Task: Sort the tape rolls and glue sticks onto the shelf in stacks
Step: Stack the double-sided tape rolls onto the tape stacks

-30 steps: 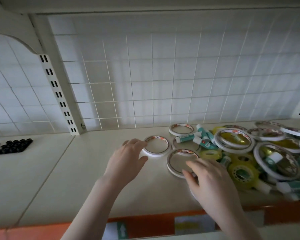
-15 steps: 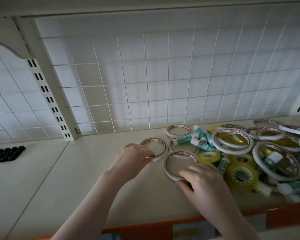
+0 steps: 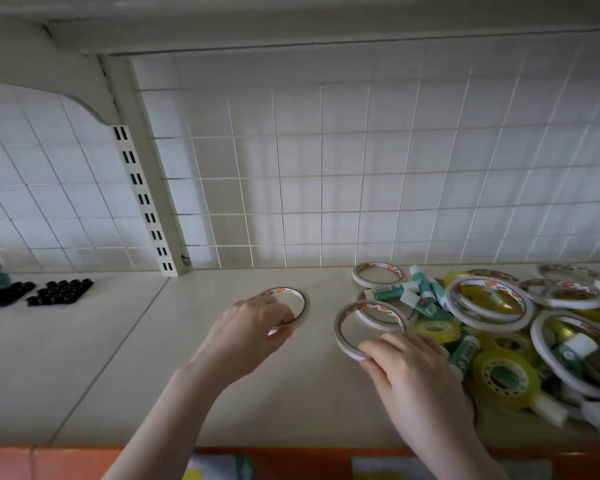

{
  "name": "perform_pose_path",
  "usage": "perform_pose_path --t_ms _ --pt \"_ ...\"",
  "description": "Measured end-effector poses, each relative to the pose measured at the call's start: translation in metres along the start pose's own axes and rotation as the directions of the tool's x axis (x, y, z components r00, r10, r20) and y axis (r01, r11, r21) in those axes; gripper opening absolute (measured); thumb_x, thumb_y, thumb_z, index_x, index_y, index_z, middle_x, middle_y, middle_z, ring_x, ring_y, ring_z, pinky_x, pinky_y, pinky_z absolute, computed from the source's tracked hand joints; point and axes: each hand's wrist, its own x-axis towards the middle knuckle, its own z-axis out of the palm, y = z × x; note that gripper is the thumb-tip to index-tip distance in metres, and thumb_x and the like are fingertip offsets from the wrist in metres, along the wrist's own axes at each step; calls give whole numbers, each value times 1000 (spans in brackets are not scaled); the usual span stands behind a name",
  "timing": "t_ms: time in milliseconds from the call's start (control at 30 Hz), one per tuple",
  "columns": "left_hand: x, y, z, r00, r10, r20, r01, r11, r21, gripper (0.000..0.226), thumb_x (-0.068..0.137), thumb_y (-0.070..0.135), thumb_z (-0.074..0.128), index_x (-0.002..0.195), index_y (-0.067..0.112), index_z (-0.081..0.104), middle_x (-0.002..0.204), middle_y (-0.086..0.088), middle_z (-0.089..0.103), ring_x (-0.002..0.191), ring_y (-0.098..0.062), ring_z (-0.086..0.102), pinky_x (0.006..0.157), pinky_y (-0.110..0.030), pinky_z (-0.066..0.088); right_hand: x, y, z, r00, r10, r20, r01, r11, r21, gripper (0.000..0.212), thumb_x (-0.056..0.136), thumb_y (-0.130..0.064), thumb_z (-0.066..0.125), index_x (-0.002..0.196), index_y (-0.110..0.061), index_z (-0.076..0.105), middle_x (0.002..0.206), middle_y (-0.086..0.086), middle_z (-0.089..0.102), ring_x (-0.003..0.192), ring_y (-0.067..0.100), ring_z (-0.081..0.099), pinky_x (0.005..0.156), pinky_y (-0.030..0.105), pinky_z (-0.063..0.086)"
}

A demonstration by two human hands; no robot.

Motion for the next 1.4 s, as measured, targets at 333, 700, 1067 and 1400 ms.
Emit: perform_pose_path --t_ms 333,700,1067,1400 --pt "-80 -46 -52 970 -115 -213 140 984 107 10 76 32 57 85 30 57 77 13 59 67 -13 60 52 -33 51 22 -41 33 995 -67 -80 76 990 115 15 63 -6 77 65 -15 66 62 -2 58 57 24 57 62 33 45" --pt "-198 -164 -143 935 -170 -312 245 945 218 9 72 31 61 78 26 66 73 11 62 62 -14 61 50 -33 52 60 -218 90 981 -176 -80 188 962 196 3 60 -19 67 63 -19 66 59 -3 57 56 23 59 66 28 34" --pt "-314 -329 -244 922 -199 -333 303 905 298 8 73 31 60 74 24 64 69 10 59 61 -16 60 49 -28 50 109 -435 146 982 -186 -23 185 940 287 29 50 -7 90 66 -17 68 60 -4 60 58 25 59 64 26 31" --pt "-360 -453 -300 897 -244 -367 371 868 329 11 74 34 60 74 24 65 69 11 60 62 -16 61 52 -28 50 179 -561 205 970 -240 -29 233 900 367 24 56 -5 87 69 -14 70 64 0 64 60 28 60 60 33 48"
